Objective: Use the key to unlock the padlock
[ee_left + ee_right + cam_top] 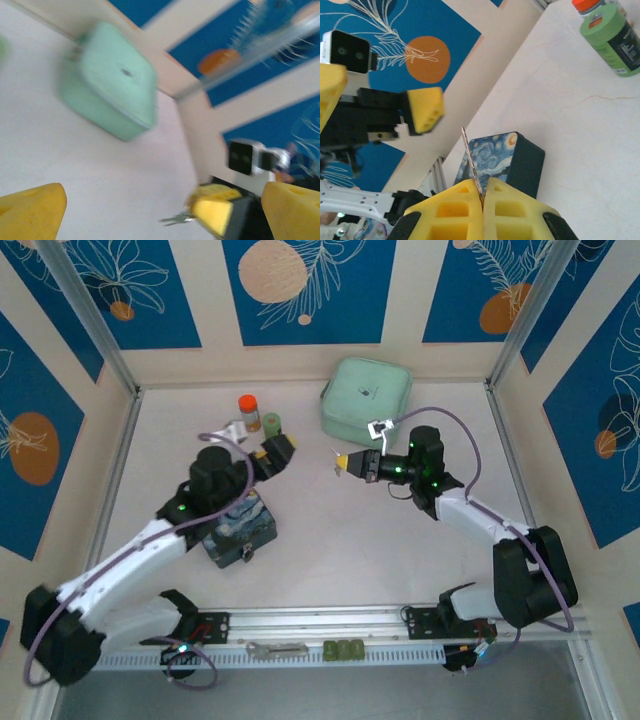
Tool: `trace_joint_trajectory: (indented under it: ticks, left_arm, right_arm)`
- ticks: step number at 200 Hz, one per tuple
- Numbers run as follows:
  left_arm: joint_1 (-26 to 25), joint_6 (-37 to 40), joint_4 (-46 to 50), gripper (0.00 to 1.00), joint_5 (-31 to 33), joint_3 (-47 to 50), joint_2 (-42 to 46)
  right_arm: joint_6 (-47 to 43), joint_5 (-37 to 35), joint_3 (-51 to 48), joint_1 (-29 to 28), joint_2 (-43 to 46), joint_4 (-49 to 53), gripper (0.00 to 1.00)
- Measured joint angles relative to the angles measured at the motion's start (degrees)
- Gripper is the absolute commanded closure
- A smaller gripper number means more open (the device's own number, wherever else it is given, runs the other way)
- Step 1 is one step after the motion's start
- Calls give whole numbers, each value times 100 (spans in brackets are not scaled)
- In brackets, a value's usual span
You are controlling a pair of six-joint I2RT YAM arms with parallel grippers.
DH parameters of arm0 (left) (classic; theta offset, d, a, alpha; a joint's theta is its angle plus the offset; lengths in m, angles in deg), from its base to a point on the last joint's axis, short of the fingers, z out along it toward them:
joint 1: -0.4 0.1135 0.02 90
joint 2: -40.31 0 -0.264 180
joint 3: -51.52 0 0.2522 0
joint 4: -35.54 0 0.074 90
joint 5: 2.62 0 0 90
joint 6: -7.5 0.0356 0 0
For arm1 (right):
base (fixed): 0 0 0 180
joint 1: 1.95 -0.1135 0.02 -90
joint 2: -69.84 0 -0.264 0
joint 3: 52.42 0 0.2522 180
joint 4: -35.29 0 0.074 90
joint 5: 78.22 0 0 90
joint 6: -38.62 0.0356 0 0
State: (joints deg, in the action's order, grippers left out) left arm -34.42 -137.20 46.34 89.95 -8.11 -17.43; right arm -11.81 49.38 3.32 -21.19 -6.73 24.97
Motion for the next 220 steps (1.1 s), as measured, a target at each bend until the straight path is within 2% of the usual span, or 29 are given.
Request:
trace_joint_trajectory:
  ticks: [23, 56, 79, 102, 123, 144, 172, 220]
  left_arm:
    - [339, -2, 1847, 1, 715, -4, 614]
    - [540, -199, 4291, 1, 1467, 2, 896]
    - [669, -354, 5327, 1, 1749, 98, 1163]
    - [826, -507, 5834, 1, 1808, 372, 1231]
    - [874, -671, 5783, 1, 1690, 717, 1182]
    - [881, -872, 5318, 1, 1394, 1071, 1045]
    - [833, -1377, 4033, 2, 1001, 1449, 667]
    - [514, -1952, 1895, 10, 946, 1528, -601]
  right_arm:
    - [-372, -260, 2, -92, 50, 544, 100]
    - [-717, -627, 107, -302, -20, 1182, 100]
    - [-833, -754, 271, -391, -170, 1373, 100]
    - [-925, -828, 442, -479, -306, 1486, 100]
    - [-973, -909, 514, -538, -343, 1534, 100]
    - [-986, -940, 518, -564, -343, 1600, 100]
    - [-1010, -981, 516, -568, -343, 1650, 100]
    - [-1027, -1086, 485, -577, -232, 1762, 100]
